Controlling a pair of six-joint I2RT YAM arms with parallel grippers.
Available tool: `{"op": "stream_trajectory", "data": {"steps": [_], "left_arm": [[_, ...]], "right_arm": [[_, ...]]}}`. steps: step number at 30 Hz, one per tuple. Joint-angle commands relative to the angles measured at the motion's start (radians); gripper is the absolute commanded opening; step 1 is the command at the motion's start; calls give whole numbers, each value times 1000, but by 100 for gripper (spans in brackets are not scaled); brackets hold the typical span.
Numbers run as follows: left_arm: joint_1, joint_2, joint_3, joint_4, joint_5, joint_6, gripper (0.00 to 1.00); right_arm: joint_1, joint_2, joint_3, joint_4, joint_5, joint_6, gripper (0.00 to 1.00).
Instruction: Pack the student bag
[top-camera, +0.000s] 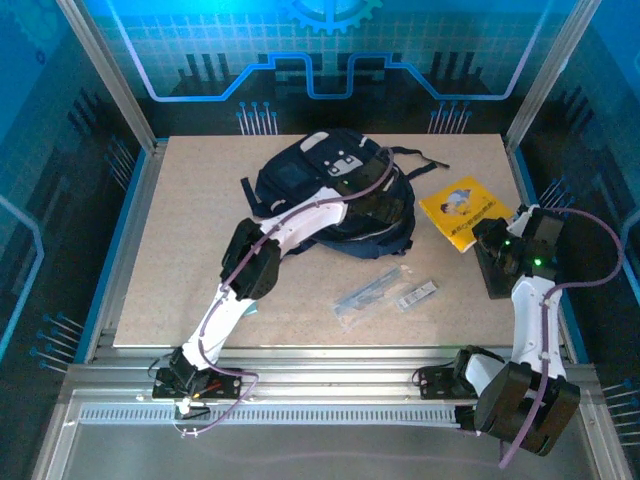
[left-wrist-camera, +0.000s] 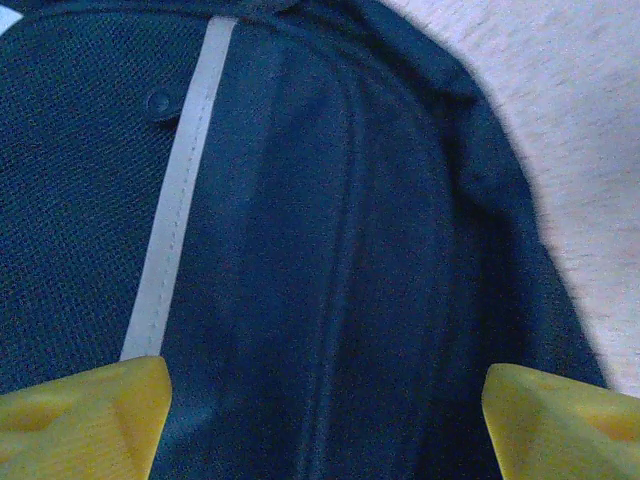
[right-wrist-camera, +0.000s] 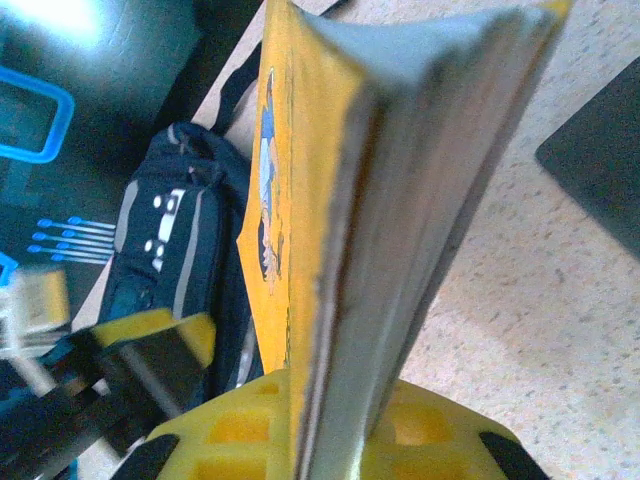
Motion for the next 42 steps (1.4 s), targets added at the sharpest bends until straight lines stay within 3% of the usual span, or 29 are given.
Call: {"op": "stream_trajectory", "data": {"steps": [1,5,6,12,13,19,27,31,35,39,42], "left_arm": [[10,79,93,-113,-124,87,82],[10,148,107,-117,-202,105,79],[13,160,107,-120,-201,110,74],[30,163,90,-129,-121,92,7],[33,138,71,-122,-88,81,0],[105,-92,-66,-9,236,-77,0],[211,-258,-79,55,466,-206,0],[228,-271,-42,52,513,-232,0],[230,-284,-33,76,590,-286,0],[231,-298,-30,95,612,-314,0],[230,-307,-25,98,618,-321,0]], "right_arm": [[-13,-36,27,51,-103,-27,0],[-16,-37,35,47,-108,-26,0],[-16,-39,33,51,-113,-22,0],[-16,-39,27,68,-117,-11,0],[-17,-39,24,68,-116,-12,0],[-15,-31,19,72,-120,-18,0],[46,-14,24,94,-124,-4,0],[162,20,-9,179,-99,60,0],[315,88,-62,412,-64,189,0],[512,238,-2,511,56,228,0],[592,389,77,564,67,241,0]]}}
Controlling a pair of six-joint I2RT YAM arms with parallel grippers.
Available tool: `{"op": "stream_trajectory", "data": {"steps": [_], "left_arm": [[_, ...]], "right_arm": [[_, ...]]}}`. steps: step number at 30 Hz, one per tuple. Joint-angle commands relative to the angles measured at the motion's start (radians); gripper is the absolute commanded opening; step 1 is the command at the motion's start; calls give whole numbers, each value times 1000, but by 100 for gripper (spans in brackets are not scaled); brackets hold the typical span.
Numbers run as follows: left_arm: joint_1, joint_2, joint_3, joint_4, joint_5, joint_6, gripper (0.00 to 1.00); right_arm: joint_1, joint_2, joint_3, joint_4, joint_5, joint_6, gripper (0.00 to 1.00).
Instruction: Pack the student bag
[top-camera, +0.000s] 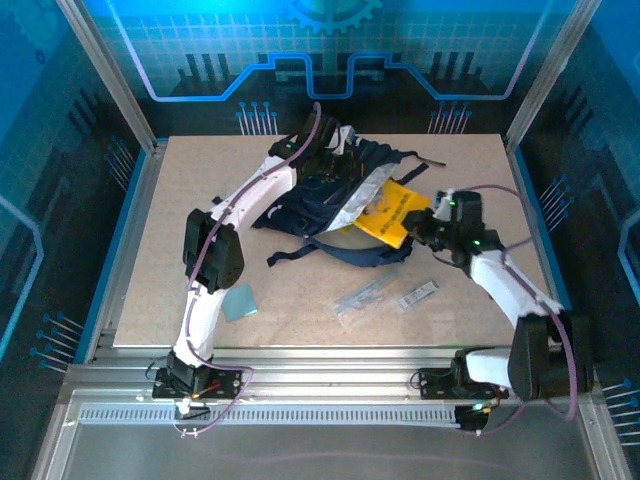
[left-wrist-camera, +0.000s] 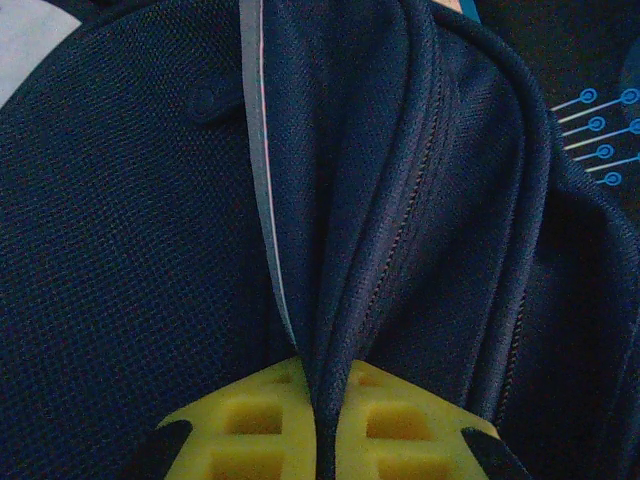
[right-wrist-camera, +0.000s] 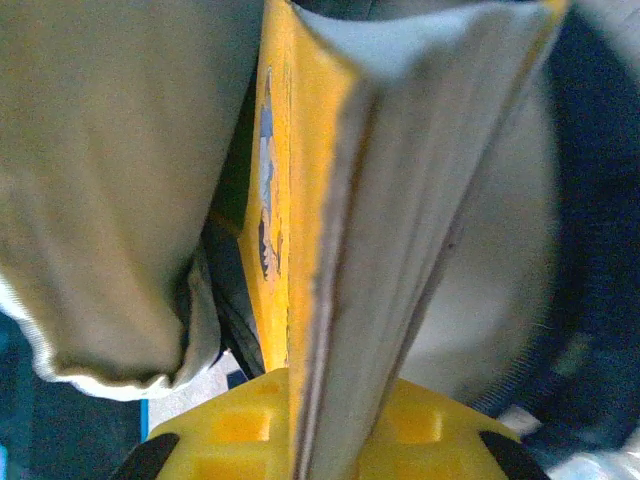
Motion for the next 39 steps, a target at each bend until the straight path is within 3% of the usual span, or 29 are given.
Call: {"op": "stream_trajectory", "data": {"steps": [1,8,14,16,18,23,27,30,32,34,35,38,39], "left_arm": [[-7,-94,59,91,81,-40,0],[-5,-103,35,122,74,-77,0],[-6,-106,-8,189,56,-131,0],[-6,-104,-16,201,43,-140,0],[-5,-105,-22,208,26,-144,0],[-5,-95,-58,266,0,-181,0],[-4,-73,-62,300,-23,-223,0],[-5,-55,-63,325,-33,-249,0],[-5,-44,-63,333,-29,-270,12],[-5,-41,-63,325,-21,-286,48],[-6,-46,-68,312,-22,-287,59],[-5,-94,-136,311,-29,-280,78],[-3,-121,-182,326,-33,-275,79]], "right_arm": [[64,121,105,219,35,53,0],[155,454,287,448,-9,105,0],[234,686,476,440,8,172,0],[233,730,521,403,0,196,12],[220,734,537,314,14,198,34],[171,603,455,164,58,136,65],[131,415,393,-73,146,1,76],[96,289,372,-265,209,-114,78],[70,215,360,-383,250,-175,79],[53,135,343,-476,292,-240,79],[51,91,331,-518,325,-274,79],[55,-18,301,-612,410,-334,80],[57,-51,290,-633,423,-341,79]]}}
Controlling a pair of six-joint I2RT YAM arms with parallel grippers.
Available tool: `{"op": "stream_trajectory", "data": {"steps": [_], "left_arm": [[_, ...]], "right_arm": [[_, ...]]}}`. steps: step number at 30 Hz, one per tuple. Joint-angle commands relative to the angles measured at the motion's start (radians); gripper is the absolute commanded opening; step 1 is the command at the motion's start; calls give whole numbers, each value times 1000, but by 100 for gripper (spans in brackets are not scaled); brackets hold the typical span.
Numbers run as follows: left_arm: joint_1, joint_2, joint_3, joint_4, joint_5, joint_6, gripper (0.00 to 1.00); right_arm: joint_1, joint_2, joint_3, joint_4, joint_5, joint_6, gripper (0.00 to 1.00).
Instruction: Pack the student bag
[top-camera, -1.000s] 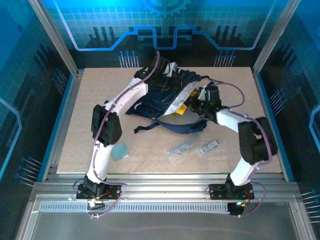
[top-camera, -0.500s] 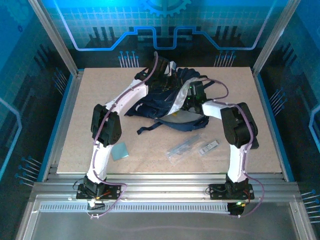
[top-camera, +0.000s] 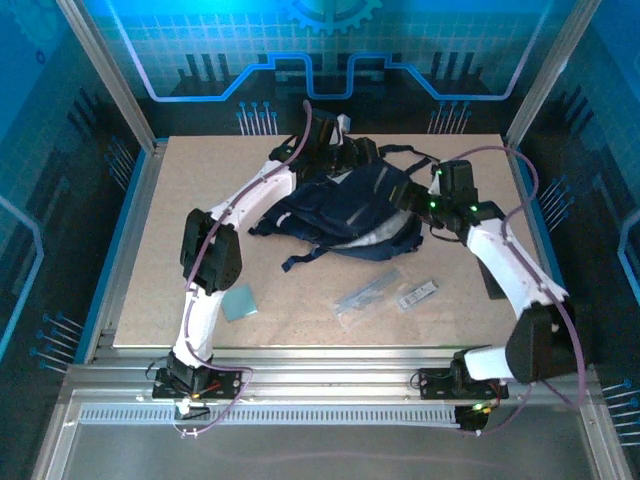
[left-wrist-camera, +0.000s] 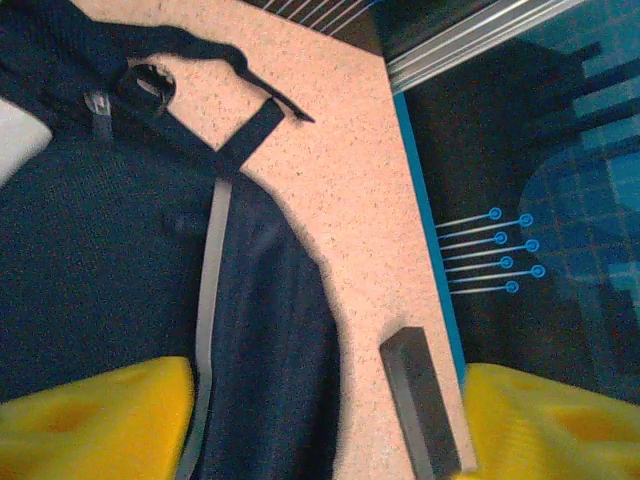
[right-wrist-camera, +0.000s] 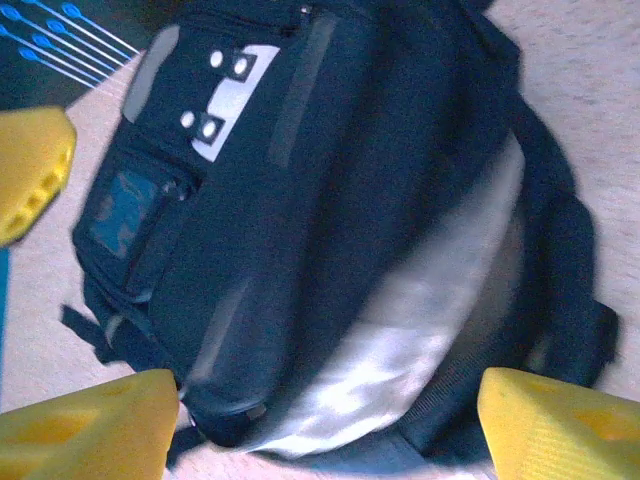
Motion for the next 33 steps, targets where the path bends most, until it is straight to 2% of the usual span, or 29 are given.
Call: {"op": "stream_trajectory", "data": {"steps": [1,4,9,16,22,28,31,33], "left_arm": [[-1,-116,-117,54,-10,-9,80],[3,-239,-329,135,-63,-16,80],[33,-437,-727,310,-149,-107,81],[95,-553,-1041,429,-245,-244,81],[103,-538,-1169,514,-316,-362,81],[105,-418,-1194,593,-348,-467,79],[105,-352,-1157,639,-331,-485,72],[105,-316,-1132,669,-317,-490,60]], "right_arm": [[5,-88,-50,-199,105,-110,80],[34,-157,-87,-192,79,-79,80],[194,-195,-167,-65,90,79,78],[406,-103,-205,108,206,208,77],[468,-48,-172,120,262,230,77],[488,-29,-171,121,273,245,77],[499,-20,-173,119,271,244,75],[512,-9,-177,123,270,247,73]]}}
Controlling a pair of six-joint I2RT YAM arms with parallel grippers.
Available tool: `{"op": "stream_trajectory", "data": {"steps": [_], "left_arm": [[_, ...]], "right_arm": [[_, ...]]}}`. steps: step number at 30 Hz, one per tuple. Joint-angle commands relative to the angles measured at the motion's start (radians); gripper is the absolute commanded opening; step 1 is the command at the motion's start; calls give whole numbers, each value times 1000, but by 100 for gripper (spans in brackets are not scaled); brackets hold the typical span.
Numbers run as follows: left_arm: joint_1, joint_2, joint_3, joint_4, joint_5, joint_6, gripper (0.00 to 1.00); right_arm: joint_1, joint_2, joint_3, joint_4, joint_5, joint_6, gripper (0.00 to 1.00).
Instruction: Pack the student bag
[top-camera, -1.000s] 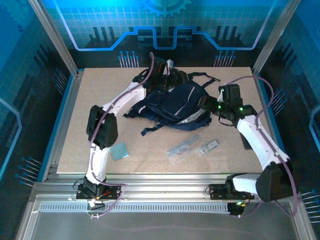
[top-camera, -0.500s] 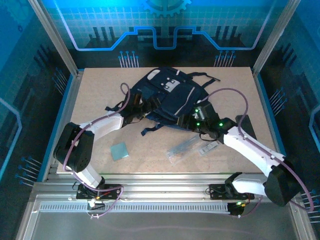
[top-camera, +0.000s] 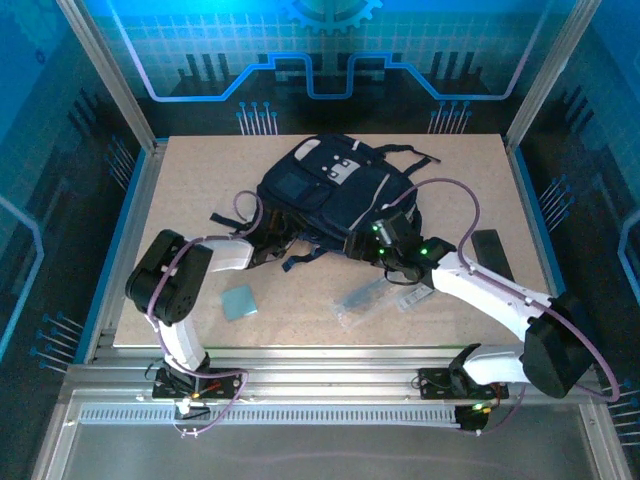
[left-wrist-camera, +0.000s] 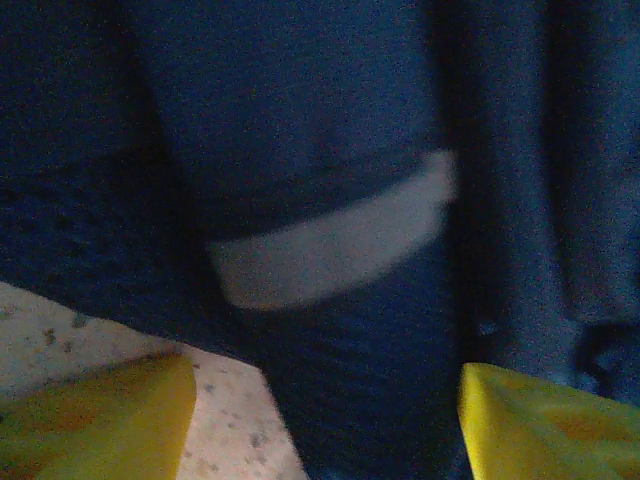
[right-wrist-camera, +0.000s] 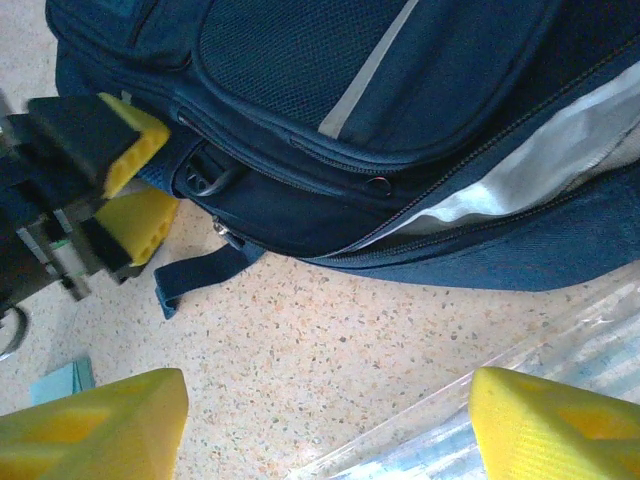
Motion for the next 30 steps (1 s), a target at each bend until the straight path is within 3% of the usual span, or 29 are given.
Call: {"op": "stream_trajectory", "data": {"steps": [1,3,6,8,13,20,30], "left_arm": [[1,61,47,95,5,-48,52],[0,71,56,124,16,-50,29],[-4,58,47,147,22,-72,6],[-9,35,35,163,17,-93,1],[-46,-40,11,168,-18,-141,0],[-80,-123,7,144,-59,-165,0],[-100,-156,-9,158,-59,-196,0]], "right_arm": [[32,23,13,27,29,18,71],[48,45,2,59,18,17,67],[66,101,2,121,-5,-2,60],[78,152,14,163,-14,-20,57],[94,285,71,274,-75,-49,51],[124,430,137,373,11,-64,50],[168,556,274,273,378,-140,57]]}}
